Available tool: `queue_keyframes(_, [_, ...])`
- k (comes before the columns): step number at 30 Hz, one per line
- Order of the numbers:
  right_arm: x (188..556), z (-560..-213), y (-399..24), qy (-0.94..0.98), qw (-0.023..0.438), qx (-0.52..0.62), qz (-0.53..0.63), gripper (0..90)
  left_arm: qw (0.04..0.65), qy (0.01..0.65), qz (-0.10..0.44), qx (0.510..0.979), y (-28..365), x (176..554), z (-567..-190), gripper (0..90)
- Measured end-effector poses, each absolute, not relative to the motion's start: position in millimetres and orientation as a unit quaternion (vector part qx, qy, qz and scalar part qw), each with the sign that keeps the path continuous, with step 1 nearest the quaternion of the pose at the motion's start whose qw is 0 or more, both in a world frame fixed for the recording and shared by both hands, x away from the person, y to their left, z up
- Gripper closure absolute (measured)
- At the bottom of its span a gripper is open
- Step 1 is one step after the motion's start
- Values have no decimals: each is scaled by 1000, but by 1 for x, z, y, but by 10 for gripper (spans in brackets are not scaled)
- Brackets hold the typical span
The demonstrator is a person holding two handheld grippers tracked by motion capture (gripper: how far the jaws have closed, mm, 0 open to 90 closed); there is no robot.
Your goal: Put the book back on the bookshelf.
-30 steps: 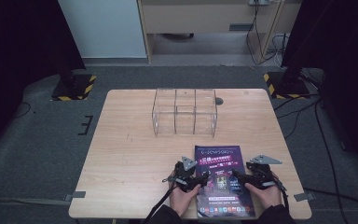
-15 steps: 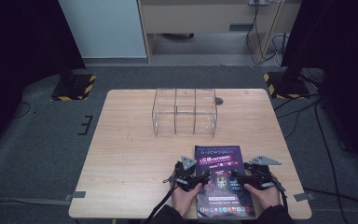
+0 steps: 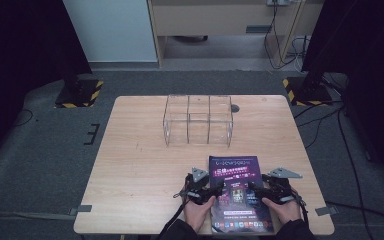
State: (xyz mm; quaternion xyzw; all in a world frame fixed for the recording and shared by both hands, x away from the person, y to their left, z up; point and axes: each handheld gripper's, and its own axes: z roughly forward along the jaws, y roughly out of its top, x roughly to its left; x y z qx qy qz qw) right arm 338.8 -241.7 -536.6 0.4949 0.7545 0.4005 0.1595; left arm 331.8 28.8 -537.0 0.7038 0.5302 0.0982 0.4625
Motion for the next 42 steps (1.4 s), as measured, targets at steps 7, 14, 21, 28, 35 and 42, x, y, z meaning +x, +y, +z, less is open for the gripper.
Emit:
queue_keyframes(7, [339, -537, -242, 754, 159, 496, 401, 323, 515, 511, 89, 682, 32, 326, -529, 382])
queue_keyframes(14, [339, -537, -243, 752, 154, 497, 404, 324, 537, 479, 88, 689, 25, 319, -527, 382])
queue_keyframes(21, [339, -537, -243, 752, 154, 497, 404, 324, 519, 471, 101, 706, 21, 317, -531, 353])
queue_keyframes(28, [339, -537, -243, 752, 154, 497, 404, 324, 532, 440, 108, 715, 18, 312, -529, 352])
queue_keyframes(35, [340, -537, -242, 752, 157, 497, 403, 324, 524, 438, 99, 724, 18, 310, -530, 352])
queue_keyframes(42, [340, -537, -243, 752, 159, 497, 403, 330, 524, 438, 86, 725, 15, 325, -523, 407])
